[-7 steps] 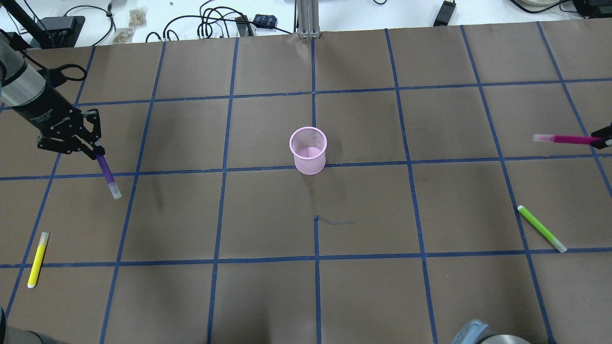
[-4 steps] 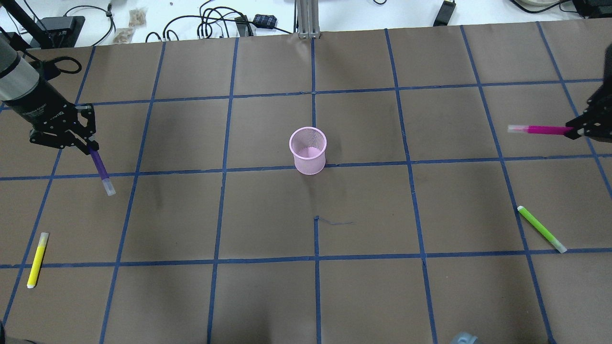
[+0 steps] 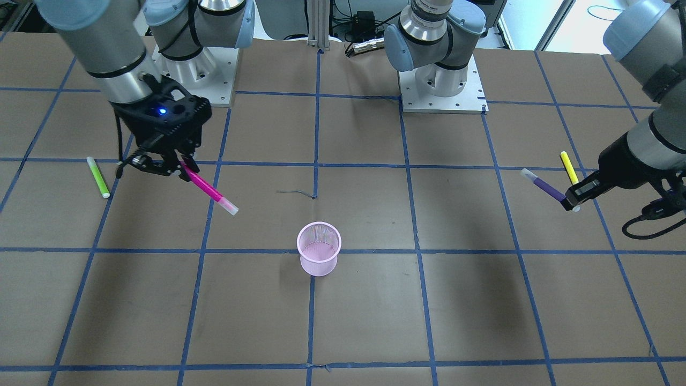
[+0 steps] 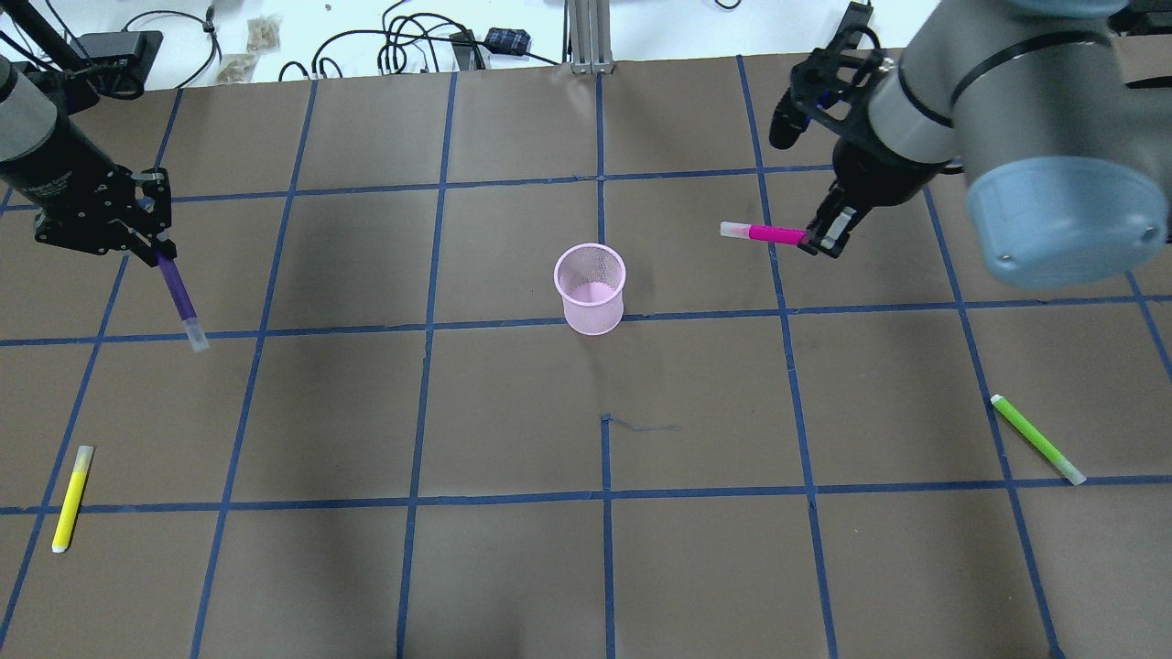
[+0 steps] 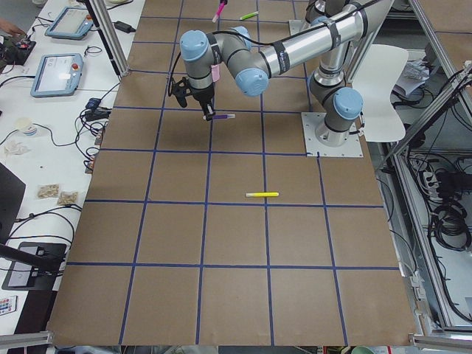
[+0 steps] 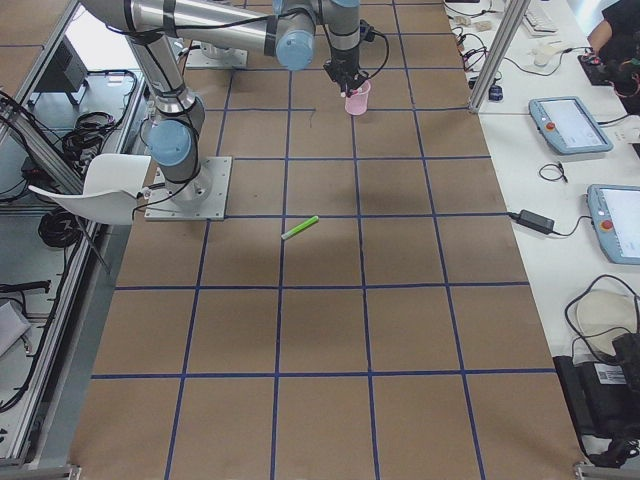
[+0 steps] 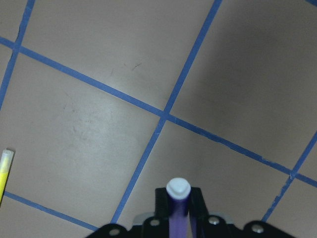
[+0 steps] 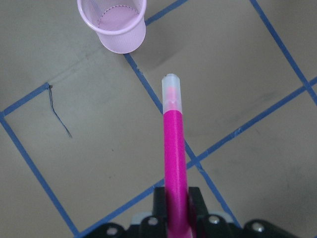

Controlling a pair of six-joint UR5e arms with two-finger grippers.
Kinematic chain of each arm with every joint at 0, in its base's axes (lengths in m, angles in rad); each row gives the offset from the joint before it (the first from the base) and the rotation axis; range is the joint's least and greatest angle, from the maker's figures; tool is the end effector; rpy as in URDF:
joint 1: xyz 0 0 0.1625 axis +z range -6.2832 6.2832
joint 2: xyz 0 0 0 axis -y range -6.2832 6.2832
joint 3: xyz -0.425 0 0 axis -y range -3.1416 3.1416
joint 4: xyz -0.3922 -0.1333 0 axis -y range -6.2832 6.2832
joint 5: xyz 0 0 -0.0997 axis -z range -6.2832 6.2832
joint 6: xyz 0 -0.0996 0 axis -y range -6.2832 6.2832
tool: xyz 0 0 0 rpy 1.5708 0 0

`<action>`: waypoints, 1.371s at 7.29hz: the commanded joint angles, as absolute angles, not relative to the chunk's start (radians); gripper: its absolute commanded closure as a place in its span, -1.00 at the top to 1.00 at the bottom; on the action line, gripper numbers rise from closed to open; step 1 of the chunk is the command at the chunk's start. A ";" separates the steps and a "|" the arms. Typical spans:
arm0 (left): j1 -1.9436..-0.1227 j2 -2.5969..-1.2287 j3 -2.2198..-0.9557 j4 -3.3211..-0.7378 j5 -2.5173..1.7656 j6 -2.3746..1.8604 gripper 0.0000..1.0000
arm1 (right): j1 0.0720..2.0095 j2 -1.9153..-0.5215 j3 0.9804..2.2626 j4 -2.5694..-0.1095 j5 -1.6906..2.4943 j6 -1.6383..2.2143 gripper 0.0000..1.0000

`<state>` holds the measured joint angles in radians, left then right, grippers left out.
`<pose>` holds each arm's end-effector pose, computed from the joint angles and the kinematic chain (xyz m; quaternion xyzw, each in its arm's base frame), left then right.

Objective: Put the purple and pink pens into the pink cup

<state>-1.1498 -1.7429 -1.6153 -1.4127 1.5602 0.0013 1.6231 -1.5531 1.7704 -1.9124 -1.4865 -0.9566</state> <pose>0.1020 -0.5564 0.3917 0.2084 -0.9776 -0.0275 0.0113 0.1677 -0.4936 0.4168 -0.4843 0.8717 -0.0742 0.0107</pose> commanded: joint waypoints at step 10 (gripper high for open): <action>-1.197 -1.723 -1.629 -1.355 1.559 0.014 -1.00 | 1.993 -1.181 1.536 -1.916 -1.802 -0.807 1.00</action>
<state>-1.1957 -1.7230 -1.6280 -1.3725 1.5587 0.0134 1.9953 -1.1810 1.5451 -1.9150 -1.7897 -0.8172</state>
